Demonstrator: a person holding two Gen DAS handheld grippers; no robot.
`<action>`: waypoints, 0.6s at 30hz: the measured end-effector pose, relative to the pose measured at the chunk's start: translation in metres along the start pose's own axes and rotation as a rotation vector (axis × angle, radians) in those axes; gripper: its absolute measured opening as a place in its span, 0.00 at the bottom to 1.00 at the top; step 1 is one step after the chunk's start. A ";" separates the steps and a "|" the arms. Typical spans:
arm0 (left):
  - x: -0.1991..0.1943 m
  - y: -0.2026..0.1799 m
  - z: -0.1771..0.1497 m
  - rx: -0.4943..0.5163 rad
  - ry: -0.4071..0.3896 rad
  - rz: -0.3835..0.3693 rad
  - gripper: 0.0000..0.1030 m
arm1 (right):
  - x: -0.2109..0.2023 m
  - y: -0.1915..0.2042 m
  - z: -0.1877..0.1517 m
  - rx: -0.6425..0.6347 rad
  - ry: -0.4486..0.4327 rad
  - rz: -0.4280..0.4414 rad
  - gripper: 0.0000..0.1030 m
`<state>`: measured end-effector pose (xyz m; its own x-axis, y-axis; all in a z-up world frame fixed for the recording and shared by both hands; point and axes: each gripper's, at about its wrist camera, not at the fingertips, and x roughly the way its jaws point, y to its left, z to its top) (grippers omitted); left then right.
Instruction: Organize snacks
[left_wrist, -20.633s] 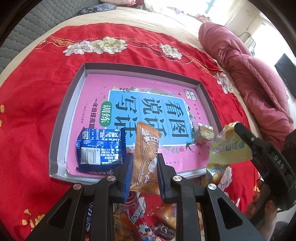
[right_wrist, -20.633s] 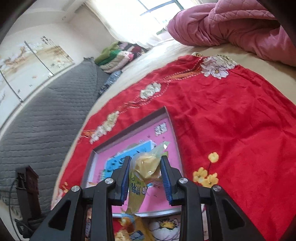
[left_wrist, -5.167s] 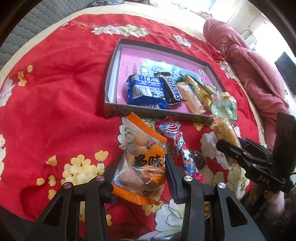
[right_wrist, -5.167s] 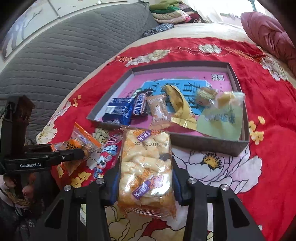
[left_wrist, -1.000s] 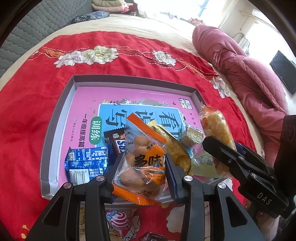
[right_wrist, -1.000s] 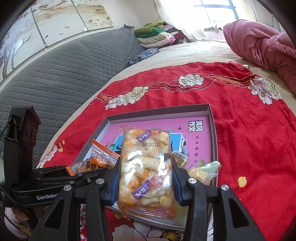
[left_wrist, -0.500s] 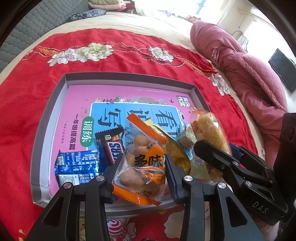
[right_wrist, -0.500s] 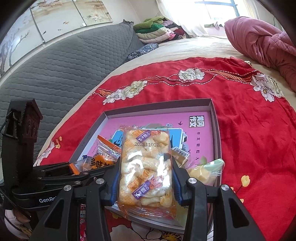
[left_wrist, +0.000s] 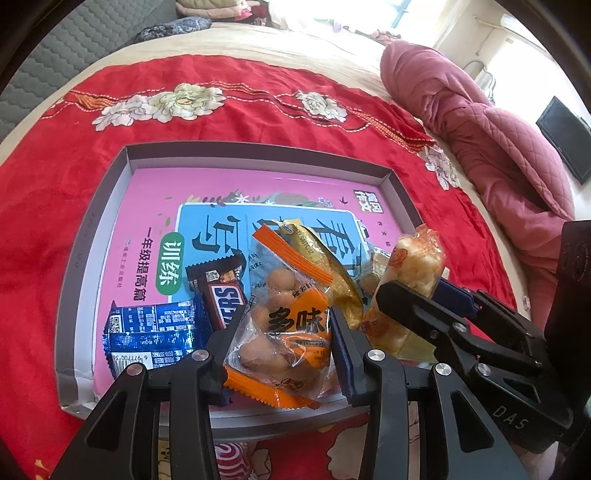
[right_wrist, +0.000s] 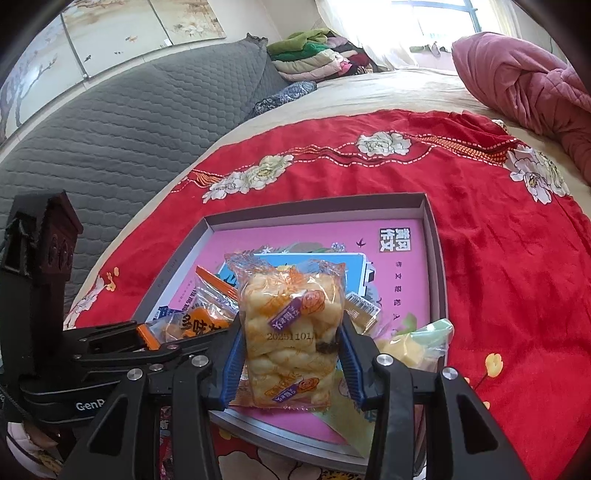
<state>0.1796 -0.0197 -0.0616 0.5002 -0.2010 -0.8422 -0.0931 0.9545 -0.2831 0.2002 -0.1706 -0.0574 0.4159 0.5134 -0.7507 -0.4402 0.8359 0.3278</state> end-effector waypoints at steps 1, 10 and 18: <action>0.000 0.000 0.000 -0.002 0.002 -0.002 0.43 | 0.001 0.000 -0.001 0.001 0.004 -0.001 0.45; 0.001 0.002 -0.001 -0.005 0.001 0.001 0.43 | 0.005 -0.002 -0.003 0.009 0.013 -0.008 0.45; -0.001 0.006 -0.001 -0.017 -0.003 0.005 0.43 | 0.007 0.001 -0.004 -0.002 0.021 -0.013 0.47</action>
<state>0.1775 -0.0144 -0.0634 0.5019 -0.1955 -0.8425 -0.1100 0.9518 -0.2864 0.1992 -0.1670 -0.0649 0.4047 0.4982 -0.7668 -0.4362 0.8422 0.3169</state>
